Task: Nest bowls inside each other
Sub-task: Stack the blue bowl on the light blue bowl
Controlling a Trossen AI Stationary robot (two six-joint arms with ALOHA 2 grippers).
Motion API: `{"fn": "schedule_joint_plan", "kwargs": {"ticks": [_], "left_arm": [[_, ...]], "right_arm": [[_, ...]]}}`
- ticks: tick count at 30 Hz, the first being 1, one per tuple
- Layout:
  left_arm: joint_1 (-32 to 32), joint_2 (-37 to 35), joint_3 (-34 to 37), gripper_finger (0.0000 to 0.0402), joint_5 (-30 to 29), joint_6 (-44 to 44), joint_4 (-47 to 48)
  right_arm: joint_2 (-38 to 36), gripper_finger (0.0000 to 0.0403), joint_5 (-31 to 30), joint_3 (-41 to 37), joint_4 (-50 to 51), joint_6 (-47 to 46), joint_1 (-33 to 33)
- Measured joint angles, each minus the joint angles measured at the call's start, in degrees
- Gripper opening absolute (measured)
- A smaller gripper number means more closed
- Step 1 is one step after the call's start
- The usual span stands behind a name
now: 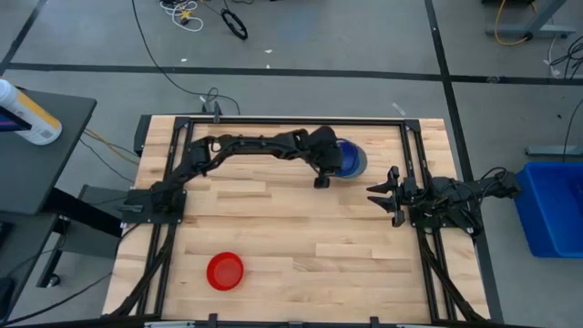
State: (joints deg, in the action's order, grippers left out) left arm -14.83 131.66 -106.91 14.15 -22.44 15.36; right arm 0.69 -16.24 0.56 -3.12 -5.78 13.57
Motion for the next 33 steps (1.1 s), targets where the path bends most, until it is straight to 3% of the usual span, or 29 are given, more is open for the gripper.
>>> {"fn": "schedule_joint_plan", "kwargs": {"ticks": [8,21,28,33], "left_arm": [[-0.2,0.0,0.0,0.0005,0.7,-2.2,2.7],[0.7,-0.1,0.0,0.0008,-3.3,-3.0,7.5],[1.2,-0.1,0.0,0.0098,-2.6,-2.1,7.5],[1.9,-0.1,0.0,0.0178,-5.9,-2.0,6.5]], "right_arm": [[0.0,0.0135,-0.1,0.0,-0.1,0.2,0.0],[0.0,0.0135,-0.1,0.0,-0.2,0.2,0.0],[0.0,0.0133,-0.1,0.0,-0.1,0.1,0.0],[0.0,0.0135,-0.1,0.0,-0.1,0.0,0.0]]}}
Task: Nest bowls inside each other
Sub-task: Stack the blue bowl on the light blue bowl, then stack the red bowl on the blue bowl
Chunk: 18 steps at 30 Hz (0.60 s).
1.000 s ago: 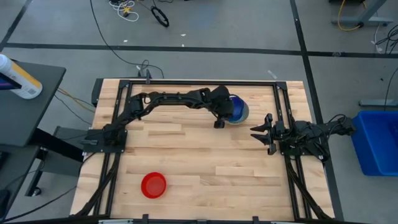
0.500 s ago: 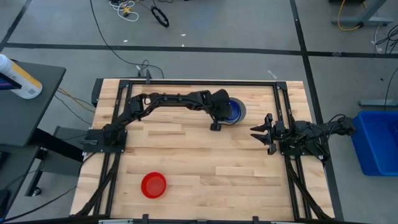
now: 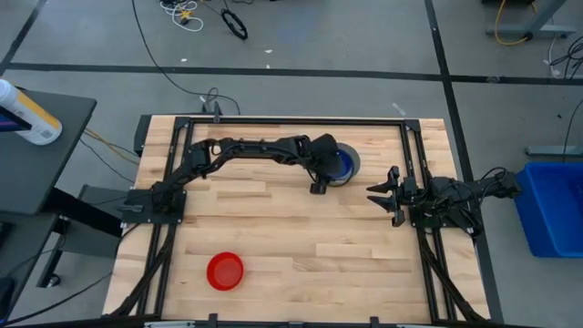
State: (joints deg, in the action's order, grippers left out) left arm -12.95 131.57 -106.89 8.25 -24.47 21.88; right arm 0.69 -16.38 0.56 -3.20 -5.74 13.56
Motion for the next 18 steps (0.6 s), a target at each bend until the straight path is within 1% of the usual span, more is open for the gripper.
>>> {"fn": "schedule_joint_plan", "kwargs": {"ticks": [4,6,8,10,15,17,18], "left_arm": [[0.2,0.0,-2.1,0.0224,-1.5,-0.1,2.2],[0.4,-0.1,-3.9,0.0238,-1.5,-0.3,4.3],[0.7,-0.7,-5.6,0.0246,-1.5,-0.9,8.6],[1.2,-1.6,-7.3,0.0250,-2.0,-1.4,12.5],[2.8,-6.3,-7.2,0.0245,-2.1,-0.4,28.9],[3.9,-8.6,-5.0,0.0239,-2.2,0.9,34.1],[4.5,-10.1,-3.0,0.0236,-2.2,1.6,35.0]], "right_arm": [[0.0,0.0133,0.0,0.0,0.0,0.0,0.0],[0.0,0.0135,0.0,0.0,0.0,0.0,0.0],[0.0,0.0136,0.0,0.0,0.0,0.0,0.0],[0.0,0.0135,0.0,0.0,0.0,-0.8,0.0],[0.3,0.0135,0.0,0.0,0.2,-3.4,0.0],[0.5,0.0136,0.1,0.0,0.1,-3.6,0.0],[0.5,0.0135,0.1,0.0,0.2,-3.7,0.0]]}}
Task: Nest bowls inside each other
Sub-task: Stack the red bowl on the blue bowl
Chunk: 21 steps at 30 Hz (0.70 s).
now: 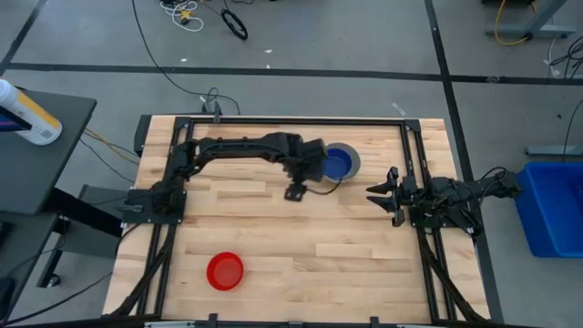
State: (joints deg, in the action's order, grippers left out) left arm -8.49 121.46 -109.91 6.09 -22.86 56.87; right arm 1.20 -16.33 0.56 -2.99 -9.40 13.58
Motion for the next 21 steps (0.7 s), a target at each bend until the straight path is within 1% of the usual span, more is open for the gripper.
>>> {"fn": "schedule_joint_plan", "kwargs": {"ticks": [3,5,9,12,14,17,19,21], "left_arm": [[2.2,-6.6,8.9,0.0224,-1.3,2.7,0.0],[3.7,-12.2,17.0,0.0216,-2.9,4.7,-2.2],[6.3,-26.5,35.4,0.0204,-3.1,11.6,-11.0],[9.4,-37.8,48.4,0.0199,-2.3,19.3,-18.5],[12.8,-44.4,56.1,0.0199,-2.1,25.2,-22.4],[20.3,-51.2,64.9,0.0199,-1.9,34.6,-26.9],[26.4,-53.0,69.0,0.0198,-2.0,40.9,-28.7],[32.4,-53.5,71.6,0.0197,-2.8,47.0,-29.9]], "right_arm": [[0.2,0.0133,0.0,0.0,-0.1,0.2,0.0],[0.2,0.0133,0.0,0.0,-0.1,0.2,0.0],[0.2,0.0135,0.0,0.0,-0.2,0.2,0.0],[0.2,0.0133,0.0,0.0,-0.2,-0.1,0.0],[0.2,0.0133,0.0,0.0,-0.2,-0.2,0.0],[0.2,0.0136,0.0,0.0,-0.2,-0.2,0.0],[0.2,0.0136,0.0,0.0,-0.2,-0.2,0.0],[0.2,0.0134,0.0,0.0,-0.2,-0.2,0.0]]}}
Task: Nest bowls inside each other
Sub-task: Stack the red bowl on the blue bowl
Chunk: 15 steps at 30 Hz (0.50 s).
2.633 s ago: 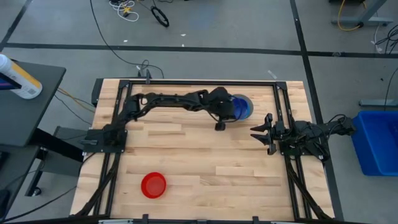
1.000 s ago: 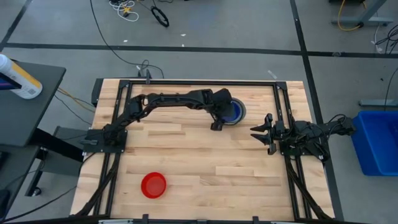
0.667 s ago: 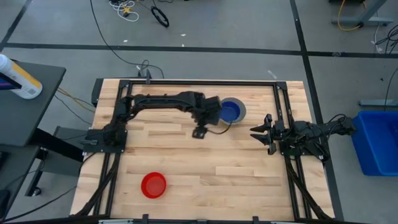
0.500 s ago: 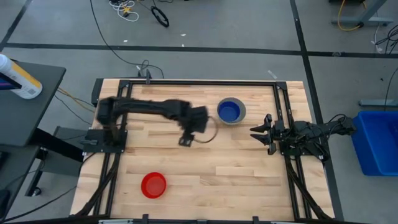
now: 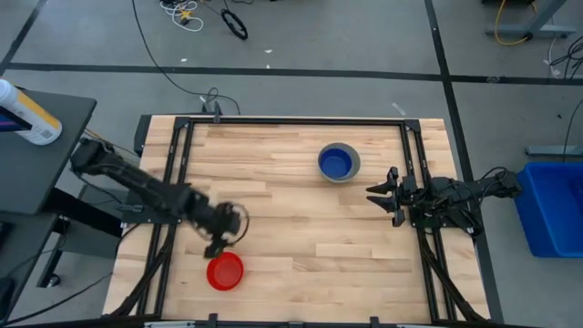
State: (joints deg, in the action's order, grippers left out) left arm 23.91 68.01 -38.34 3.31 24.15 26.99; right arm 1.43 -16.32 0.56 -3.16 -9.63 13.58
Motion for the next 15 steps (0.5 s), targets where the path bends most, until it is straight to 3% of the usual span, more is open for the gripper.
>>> {"fn": "schedule_joint_plan", "kwargs": {"ticks": [4,7,15], "left_arm": [[10.5,1.0,0.9,0.0197,-5.0,8.6,-1.0],[15.0,1.4,0.9,0.0197,-8.6,12.2,-1.4],[16.9,1.4,2.3,0.0197,-14.9,13.2,-1.3]], "right_arm": [[0.0,0.0135,0.0,0.0,0.0,-0.2,0.0],[0.0,0.0134,0.0,0.0,0.0,-0.4,0.0],[0.0,0.0135,0.1,0.0,0.0,-2.2,0.0]]}}
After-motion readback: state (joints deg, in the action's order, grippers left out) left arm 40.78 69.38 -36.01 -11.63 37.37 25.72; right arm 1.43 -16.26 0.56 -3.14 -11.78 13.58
